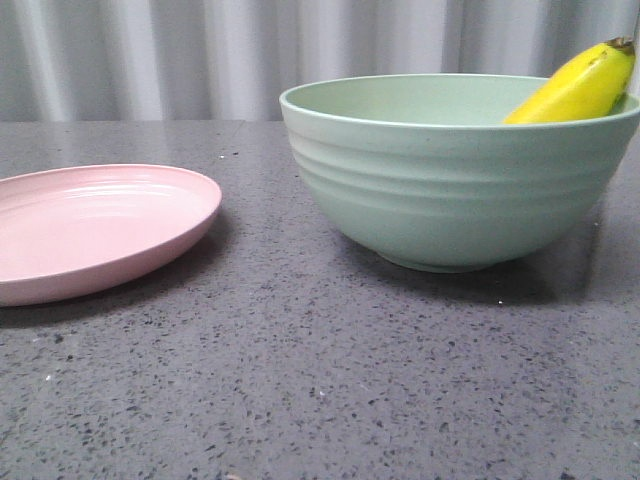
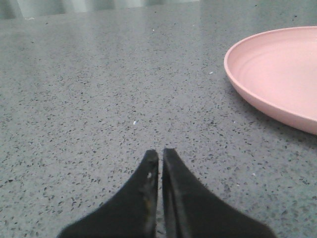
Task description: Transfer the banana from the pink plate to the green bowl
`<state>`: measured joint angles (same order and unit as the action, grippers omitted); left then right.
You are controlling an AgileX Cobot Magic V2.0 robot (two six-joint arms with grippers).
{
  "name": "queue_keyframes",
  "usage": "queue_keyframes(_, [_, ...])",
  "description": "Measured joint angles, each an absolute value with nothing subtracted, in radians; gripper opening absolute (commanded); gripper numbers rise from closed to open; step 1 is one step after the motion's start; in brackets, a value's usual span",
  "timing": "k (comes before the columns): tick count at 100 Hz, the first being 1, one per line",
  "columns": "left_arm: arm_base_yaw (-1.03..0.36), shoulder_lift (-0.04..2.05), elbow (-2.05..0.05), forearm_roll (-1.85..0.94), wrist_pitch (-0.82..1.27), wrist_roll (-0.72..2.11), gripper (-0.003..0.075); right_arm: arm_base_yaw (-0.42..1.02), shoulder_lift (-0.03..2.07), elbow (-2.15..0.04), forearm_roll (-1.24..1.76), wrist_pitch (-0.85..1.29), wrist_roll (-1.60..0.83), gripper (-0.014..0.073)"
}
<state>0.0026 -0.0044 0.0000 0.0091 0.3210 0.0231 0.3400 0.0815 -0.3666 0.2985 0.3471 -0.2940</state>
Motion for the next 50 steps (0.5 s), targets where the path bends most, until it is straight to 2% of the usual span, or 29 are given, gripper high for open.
queue_keyframes(30, [0.003, -0.004, 0.000, 0.009, 0.321, 0.023, -0.0020, 0.332, 0.081, -0.351, 0.294, 0.331, -0.294, -0.0064])
queue_keyframes(50, [0.003, -0.004, 0.000, 0.009, 0.321, 0.023, -0.0020, 0.181, 0.081, -0.256, 0.221, 0.169, -0.215, -0.0064])
